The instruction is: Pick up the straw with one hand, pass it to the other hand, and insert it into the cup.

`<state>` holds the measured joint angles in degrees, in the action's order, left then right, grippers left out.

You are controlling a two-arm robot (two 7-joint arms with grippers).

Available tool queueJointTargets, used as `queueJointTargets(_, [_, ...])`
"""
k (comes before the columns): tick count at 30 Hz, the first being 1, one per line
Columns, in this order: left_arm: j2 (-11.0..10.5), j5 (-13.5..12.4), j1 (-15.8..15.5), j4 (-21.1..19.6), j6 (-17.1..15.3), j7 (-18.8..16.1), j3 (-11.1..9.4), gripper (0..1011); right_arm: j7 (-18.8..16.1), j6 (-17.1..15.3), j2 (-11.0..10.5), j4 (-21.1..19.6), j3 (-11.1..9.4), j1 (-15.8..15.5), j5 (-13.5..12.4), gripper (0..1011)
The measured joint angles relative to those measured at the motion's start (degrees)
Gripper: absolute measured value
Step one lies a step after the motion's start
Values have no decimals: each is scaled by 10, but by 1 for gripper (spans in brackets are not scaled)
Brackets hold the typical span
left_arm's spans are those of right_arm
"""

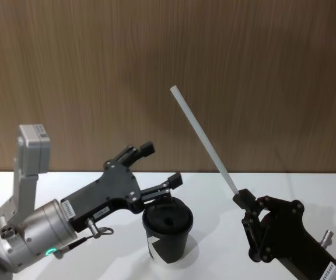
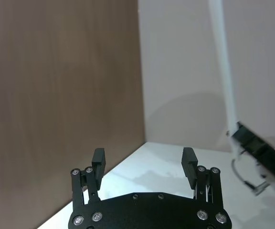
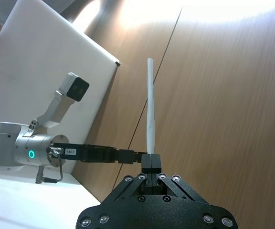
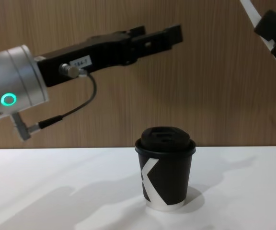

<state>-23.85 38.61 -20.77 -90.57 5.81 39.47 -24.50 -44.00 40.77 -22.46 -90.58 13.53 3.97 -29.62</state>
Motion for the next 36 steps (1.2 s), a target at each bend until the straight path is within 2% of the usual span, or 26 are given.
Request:
queueJointTargets(9, [26,48,-36,34,-4,66,-18,1003,0,0,0,0,0,0,0,0])
queueJointTargets(19, [49,89,-63,65,-3,119,-29,1003,0,0,0,0,0,0,0,0])
queueJointTargets(27, [50,108,-67,72,3,141,-29,1003,0,0,0,0,0,0,0,0])
queueJointTargets(36, [36,123,-57,71,9,153,-24,1004,0,0,0,0,0,0,0,0])
